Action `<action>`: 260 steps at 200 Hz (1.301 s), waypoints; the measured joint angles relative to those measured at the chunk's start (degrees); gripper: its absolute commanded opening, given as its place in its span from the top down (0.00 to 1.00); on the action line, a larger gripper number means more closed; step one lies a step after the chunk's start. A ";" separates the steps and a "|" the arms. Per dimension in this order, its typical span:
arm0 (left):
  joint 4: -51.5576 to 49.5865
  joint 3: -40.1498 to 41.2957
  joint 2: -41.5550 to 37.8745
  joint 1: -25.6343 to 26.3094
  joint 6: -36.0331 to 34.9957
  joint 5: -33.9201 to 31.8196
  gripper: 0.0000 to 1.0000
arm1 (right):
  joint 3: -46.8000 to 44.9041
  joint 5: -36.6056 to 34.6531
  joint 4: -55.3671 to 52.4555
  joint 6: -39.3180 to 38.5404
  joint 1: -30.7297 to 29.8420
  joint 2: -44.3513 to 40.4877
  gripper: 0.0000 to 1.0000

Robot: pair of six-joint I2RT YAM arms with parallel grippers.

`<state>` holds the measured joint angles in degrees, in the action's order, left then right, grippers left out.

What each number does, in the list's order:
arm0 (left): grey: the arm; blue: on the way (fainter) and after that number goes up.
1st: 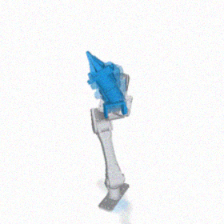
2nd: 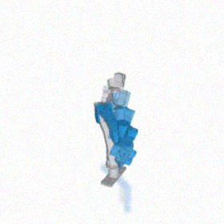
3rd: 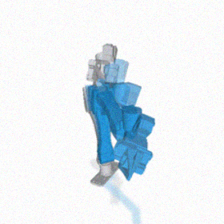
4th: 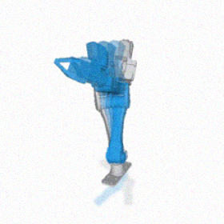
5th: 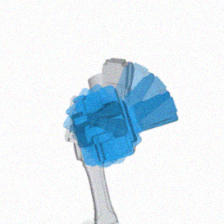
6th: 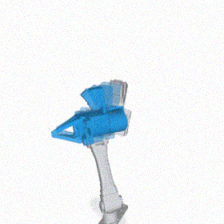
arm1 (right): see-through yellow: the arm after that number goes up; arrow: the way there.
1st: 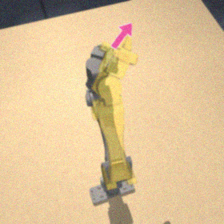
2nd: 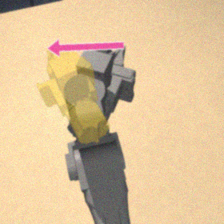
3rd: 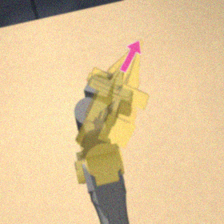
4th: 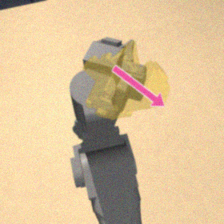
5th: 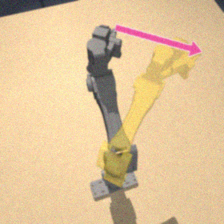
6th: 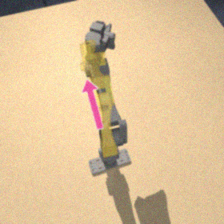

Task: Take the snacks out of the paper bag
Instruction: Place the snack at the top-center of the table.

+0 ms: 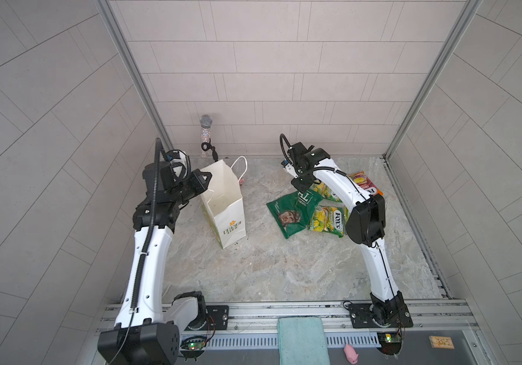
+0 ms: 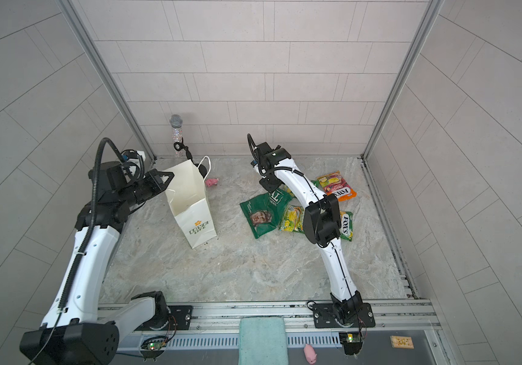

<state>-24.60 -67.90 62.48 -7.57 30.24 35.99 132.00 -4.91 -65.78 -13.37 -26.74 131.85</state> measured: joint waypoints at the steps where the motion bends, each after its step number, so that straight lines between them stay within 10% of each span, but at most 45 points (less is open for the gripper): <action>1: 0.00 0.00 0.00 0.02 0.00 0.00 1.00 | 0.15 -0.15 0.15 -0.13 0.00 0.20 1.00; 90: 0.83 0.00 0.55 0.96 0.44 0.02 1.00 | 4.20 -5.20 13.81 -5.07 -3.96 5.79 1.00; 128: 0.90 0.00 0.70 1.73 0.81 0.28 1.00 | 5.62 -12.11 18.25 -5.33 -5.25 9.44 0.48; 165: 1.79 -0.04 2.64 5.42 0.83 1.25 1.00 | 5.64 -15.45 19.21 -3.76 -4.42 9.60 0.25; 260: 8.59 -2.95 7.50 10.97 4.70 7.65 1.00 | -6.12 -12.07 21.86 6.36 2.03 -6.60 0.23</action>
<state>-16.01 -70.85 69.97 3.40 34.94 43.64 125.89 -16.97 -43.92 -7.01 -24.71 125.25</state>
